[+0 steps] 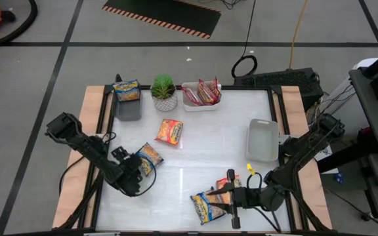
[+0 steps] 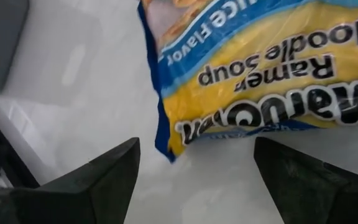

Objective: Sort Maruchan noodles
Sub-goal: Put the top blue noodle pack into the black bin

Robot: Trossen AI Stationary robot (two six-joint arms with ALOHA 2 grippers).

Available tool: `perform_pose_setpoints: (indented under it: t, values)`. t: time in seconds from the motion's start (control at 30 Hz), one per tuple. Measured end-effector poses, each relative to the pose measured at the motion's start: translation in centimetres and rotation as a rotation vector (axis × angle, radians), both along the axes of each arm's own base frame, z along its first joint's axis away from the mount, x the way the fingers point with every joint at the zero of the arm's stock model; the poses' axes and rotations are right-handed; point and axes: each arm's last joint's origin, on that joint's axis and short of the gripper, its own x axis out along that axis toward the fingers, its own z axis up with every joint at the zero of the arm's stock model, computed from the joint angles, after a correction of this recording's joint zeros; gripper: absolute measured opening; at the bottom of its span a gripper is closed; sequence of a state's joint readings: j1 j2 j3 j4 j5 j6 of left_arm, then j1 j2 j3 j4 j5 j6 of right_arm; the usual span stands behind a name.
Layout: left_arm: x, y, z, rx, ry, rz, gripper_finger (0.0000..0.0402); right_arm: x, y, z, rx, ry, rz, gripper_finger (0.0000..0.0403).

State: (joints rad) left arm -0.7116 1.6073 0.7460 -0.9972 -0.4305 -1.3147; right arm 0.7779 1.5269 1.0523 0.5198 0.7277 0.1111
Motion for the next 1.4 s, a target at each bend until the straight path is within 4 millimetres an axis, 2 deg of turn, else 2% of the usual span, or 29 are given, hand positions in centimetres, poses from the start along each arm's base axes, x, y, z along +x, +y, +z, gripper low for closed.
perform_pose_setpoints:
  t: [0.27, 0.47, 0.7, 0.87, 1.17, 1.23, 1.4]
  values:
    - [0.9, 1.0, 0.0, 0.005, 0.068, -0.071, 0.0320, 1.4, -1.5, 0.0, -0.044, -0.001, -0.014, 0.0116]
    - [2.1, 2.5, -0.1, -0.024, 0.098, -0.071, 0.0276, 1.8, -2.7, 0.7, -0.034, -0.019, 0.024, 0.0116]
    - [3.2, 3.7, -0.2, -0.054, 0.125, -0.120, 0.0229, 1.7, -3.1, 1.2, -0.085, -0.026, 0.021, 0.0116]
    - [3.9, 4.3, -0.3, -0.064, 0.122, -0.177, 0.0176, 1.8, -3.4, 1.2, -0.087, -0.026, 0.011, 0.0116]
    - [4.6, 4.8, -0.4, 0.032, 0.100, -0.272, 0.0022, 2.5, -4.5, 0.4, -0.024, 0.057, -0.032, 0.0116]
    - [4.6, 4.7, -0.4, 0.042, 0.104, -0.283, 0.0008, 2.7, -4.8, 0.1, 0.015, 0.082, -0.048, 0.0116]
    - [4.6, 4.7, -0.1, 0.059, 0.146, -0.333, 0.0005, 3.0, -5.5, -0.4, 0.075, 0.130, -0.092, 0.0116]
